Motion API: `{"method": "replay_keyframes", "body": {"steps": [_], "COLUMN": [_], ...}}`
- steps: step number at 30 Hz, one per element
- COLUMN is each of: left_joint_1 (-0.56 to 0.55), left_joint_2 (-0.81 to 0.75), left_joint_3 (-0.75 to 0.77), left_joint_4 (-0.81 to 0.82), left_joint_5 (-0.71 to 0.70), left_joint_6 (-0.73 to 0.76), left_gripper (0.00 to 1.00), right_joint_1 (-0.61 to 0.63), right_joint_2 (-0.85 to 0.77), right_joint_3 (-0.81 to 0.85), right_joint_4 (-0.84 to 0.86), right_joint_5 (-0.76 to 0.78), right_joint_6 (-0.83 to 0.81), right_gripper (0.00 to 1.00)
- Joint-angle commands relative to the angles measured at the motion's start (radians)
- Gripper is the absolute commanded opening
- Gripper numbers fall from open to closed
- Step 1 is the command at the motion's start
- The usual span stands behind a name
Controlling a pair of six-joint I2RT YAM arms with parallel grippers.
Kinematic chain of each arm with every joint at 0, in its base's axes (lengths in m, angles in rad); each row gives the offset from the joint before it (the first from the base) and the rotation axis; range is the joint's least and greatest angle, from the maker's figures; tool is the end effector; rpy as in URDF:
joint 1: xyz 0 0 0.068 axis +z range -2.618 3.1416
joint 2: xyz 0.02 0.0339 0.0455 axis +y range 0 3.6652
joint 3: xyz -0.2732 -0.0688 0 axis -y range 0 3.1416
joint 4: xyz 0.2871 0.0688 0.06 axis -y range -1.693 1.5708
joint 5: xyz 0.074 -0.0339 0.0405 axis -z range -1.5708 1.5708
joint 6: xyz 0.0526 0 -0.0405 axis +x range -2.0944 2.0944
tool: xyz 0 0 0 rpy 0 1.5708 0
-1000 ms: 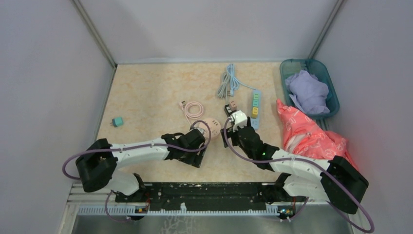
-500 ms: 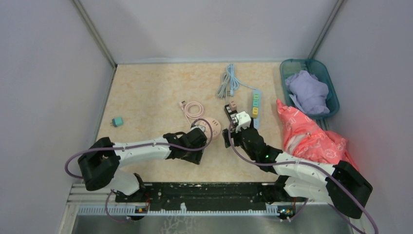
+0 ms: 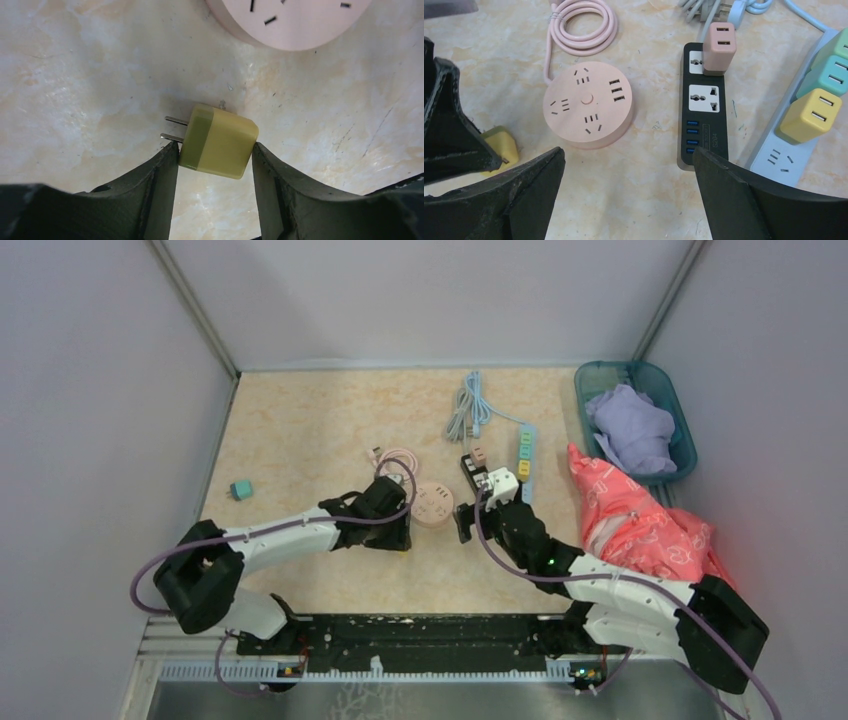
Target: Insert the plug
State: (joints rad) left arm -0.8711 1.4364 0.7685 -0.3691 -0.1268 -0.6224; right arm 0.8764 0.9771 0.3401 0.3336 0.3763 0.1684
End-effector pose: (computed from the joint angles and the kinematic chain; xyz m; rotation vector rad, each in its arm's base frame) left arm 0.2048 -0.2330 0.1449 0.2822 2.6273 -0.3676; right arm 0.1754 0.1805 0.1807 -0.3987 1.8259 0.3732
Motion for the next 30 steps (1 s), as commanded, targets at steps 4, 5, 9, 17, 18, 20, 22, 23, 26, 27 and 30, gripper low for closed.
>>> {"method": "replay_keyframes", "body": {"steps": [4,5,9,17,18,20,22,23,26,27,30], "left_joint_1": [0.138,0.157,0.213,0.294,0.300,0.309,0.314,0.316,0.324,0.326,0.334], "left_joint_2": [-0.071,-0.077,-0.099,-0.111,-0.111,-0.111,-0.111,-0.113,-0.120,-0.121,-0.120], "left_joint_3": [-0.068,-0.074,-0.079,-0.106,-0.110,-0.115,-0.117,-0.120,-0.126,-0.126,-0.123], "left_joint_4": [0.161,0.177,0.222,0.315,0.327,0.349,0.362,0.369,0.401,0.406,0.424], "left_joint_5": [0.237,0.264,0.349,0.477,0.494,0.526,0.546,0.553,0.573,0.582,0.607], "left_joint_6": [-0.071,-0.077,-0.092,-0.146,-0.157,-0.174,-0.195,-0.205,-0.235,-0.243,-0.260], "left_gripper": [0.56,0.56,0.56,0.55,0.55,0.55,0.55,0.55,0.55,0.55,0.55], "right_joint_1": [0.006,0.006,0.006,0.006,0.006,0.006,0.006,0.006,0.007,0.008,0.009], "right_joint_2": [-0.007,0.004,0.059,0.105,0.121,0.159,0.190,0.202,0.238,0.249,0.273], "right_joint_3": [0.053,0.060,0.085,0.126,0.144,0.191,0.226,0.234,0.259,0.272,0.277], "right_joint_4": [0.038,0.040,0.061,0.127,0.110,0.057,0.031,0.038,0.045,0.043,0.061], "right_joint_5": [-0.101,-0.117,-0.176,-0.299,-0.317,-0.359,-0.391,-0.410,-0.468,-0.480,-0.496], "right_joint_6": [0.005,-0.004,-0.049,-0.084,-0.087,-0.113,-0.124,-0.127,-0.156,-0.169,-0.203], "right_gripper": [0.99,0.99,0.98,0.99,0.99,0.99,0.99,0.99,0.99,0.99,0.98]}}
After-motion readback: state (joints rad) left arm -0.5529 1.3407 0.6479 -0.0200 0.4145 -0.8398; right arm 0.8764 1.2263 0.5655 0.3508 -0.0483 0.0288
